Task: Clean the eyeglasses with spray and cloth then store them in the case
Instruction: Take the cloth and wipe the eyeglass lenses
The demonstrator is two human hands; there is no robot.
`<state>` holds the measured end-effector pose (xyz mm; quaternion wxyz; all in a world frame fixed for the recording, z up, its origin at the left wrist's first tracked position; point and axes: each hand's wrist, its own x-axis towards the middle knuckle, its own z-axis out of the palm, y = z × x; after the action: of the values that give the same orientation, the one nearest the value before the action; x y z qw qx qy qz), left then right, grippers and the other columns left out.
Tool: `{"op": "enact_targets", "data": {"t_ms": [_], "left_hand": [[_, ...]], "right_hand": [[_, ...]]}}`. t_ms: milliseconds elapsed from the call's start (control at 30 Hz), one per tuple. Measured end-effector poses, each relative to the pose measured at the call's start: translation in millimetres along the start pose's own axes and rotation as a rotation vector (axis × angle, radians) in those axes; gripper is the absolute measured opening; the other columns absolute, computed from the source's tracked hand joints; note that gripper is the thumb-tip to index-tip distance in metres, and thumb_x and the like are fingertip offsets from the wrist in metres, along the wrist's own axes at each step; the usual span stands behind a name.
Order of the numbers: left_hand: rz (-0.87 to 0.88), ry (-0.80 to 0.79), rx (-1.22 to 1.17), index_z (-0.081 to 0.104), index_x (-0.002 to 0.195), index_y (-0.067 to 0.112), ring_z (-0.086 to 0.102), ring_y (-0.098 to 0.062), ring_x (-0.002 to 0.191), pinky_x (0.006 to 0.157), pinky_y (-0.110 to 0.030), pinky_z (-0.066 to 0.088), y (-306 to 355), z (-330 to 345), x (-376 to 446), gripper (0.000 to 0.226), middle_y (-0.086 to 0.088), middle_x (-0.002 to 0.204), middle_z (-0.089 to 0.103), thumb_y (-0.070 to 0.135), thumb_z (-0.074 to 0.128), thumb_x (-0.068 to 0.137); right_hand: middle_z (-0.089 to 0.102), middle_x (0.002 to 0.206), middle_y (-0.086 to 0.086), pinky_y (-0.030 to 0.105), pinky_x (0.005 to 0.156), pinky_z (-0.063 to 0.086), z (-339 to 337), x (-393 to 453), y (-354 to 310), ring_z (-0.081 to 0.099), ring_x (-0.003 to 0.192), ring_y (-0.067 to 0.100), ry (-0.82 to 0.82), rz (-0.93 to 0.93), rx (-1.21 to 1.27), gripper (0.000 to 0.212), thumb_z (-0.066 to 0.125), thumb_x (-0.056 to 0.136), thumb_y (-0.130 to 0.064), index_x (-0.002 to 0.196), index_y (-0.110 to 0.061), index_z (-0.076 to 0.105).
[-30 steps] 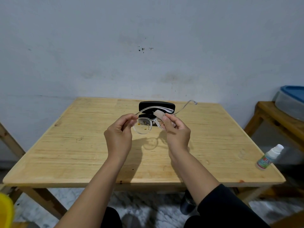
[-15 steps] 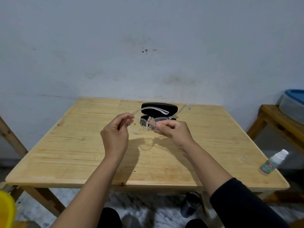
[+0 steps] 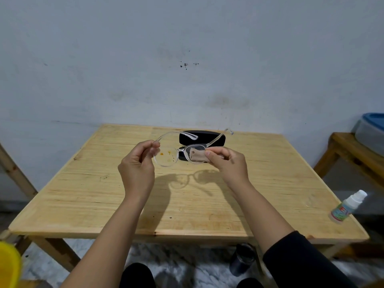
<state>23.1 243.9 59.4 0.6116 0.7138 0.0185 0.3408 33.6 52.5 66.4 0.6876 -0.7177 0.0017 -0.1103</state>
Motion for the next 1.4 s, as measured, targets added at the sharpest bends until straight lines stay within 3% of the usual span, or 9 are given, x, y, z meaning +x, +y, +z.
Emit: {"op": "enact_targets", "data": {"t_ms": [167,267,367,533,700,900,1167,1267,1400], "left_hand": [[0.017,-0.011,-0.012,0.066,0.081,0.036,0.069,-0.008,0.084,0.079,-0.016,0.049,2.4,3.3,-4.6,0.037,0.030,0.079,0.068,0.002,0.055,0.089],[0.022,-0.017,-0.015,0.065,0.081,0.037,0.069,-0.007,0.083,0.078,-0.015,0.048,5.6,5.5,-8.2,0.037,0.030,0.079,0.068,0.002,0.055,0.089],[0.019,-0.006,-0.018,0.065,0.081,0.036,0.069,-0.007,0.082,0.076,-0.011,0.047,7.5,3.6,-7.9,0.037,0.030,0.077,0.068,0.002,0.055,0.089],[0.019,0.009,-0.002,0.065,0.080,0.036,0.069,-0.005,0.081,0.075,-0.014,0.048,8.3,-0.2,-3.9,0.036,0.030,0.076,0.067,0.003,0.054,0.089],[0.015,-0.002,-0.017,0.066,0.081,0.032,0.067,0.000,0.079,0.073,-0.009,0.045,9.2,2.5,-5.7,0.033,0.029,0.077,0.068,0.001,0.054,0.089],[0.021,-0.016,-0.011,0.065,0.081,0.035,0.067,0.000,0.079,0.075,-0.009,0.046,9.3,2.4,-7.4,0.036,0.031,0.076,0.067,0.002,0.055,0.088],[0.030,0.008,-0.015,0.066,0.080,0.035,0.069,-0.007,0.082,0.076,-0.014,0.047,7.6,-0.4,-3.3,0.034,0.029,0.077,0.068,0.004,0.055,0.089],[0.029,0.009,-0.022,0.066,0.081,0.033,0.070,-0.008,0.084,0.074,-0.011,0.046,7.5,-0.9,-1.6,0.032,0.029,0.077,0.068,0.004,0.055,0.089],[0.026,0.003,-0.027,0.066,0.080,0.033,0.069,-0.006,0.082,0.074,-0.010,0.046,8.3,-0.2,-0.9,0.032,0.028,0.077,0.068,0.004,0.055,0.089]], "right_hand": [[0.069,0.083,0.002,0.032,0.078,0.054,22.0,-3.9,-1.2,0.064,0.081,0.016,0.270,0.035,0.181,0.015,0.072,0.079,-0.010,0.074,-0.024,0.068],[0.062,0.087,0.008,0.042,0.077,0.054,29.8,-3.1,-2.1,0.059,0.079,0.019,0.336,0.026,0.242,0.025,0.068,0.080,-0.006,0.071,-0.029,0.059],[0.061,0.091,0.018,0.047,0.079,0.054,26.5,-5.0,-2.4,0.058,0.080,0.022,0.253,-0.016,0.174,0.025,0.067,0.080,-0.013,0.070,-0.034,0.058],[0.052,0.090,0.017,0.037,0.078,0.050,15.8,-6.7,-10.0,0.053,0.081,0.023,0.051,-0.012,0.148,0.015,0.071,0.071,-0.022,0.070,-0.033,0.061],[0.055,0.098,0.018,0.034,0.077,0.053,15.3,-8.7,-10.6,0.056,0.083,0.024,0.088,0.058,0.269,0.024,0.072,0.075,-0.005,0.070,-0.026,0.061],[0.060,0.089,0.012,0.026,0.071,0.058,17.8,-13.3,-14.6,0.065,0.084,0.024,0.139,0.116,0.437,0.021,0.064,0.083,0.003,0.078,-0.014,0.053],[0.061,0.077,0.003,0.017,0.072,0.056,20.0,-11.2,-9.7,0.059,0.082,0.019,0.068,0.030,0.277,0.018,0.063,0.084,0.001,0.082,-0.015,0.069],[0.062,0.075,0.005,0.025,0.080,0.053,17.7,-10.5,-10.7,0.056,0.076,0.019,0.024,0.009,0.193,0.017,0.068,0.081,-0.002,0.083,-0.018,0.073],[0.053,0.059,-0.003,0.012,0.057,0.038,11.3,-12.5,-17.0,0.040,0.056,0.004,0.005,-0.008,0.057,0.010,0.073,0.076,-0.006,0.082,-0.015,0.076]]}}
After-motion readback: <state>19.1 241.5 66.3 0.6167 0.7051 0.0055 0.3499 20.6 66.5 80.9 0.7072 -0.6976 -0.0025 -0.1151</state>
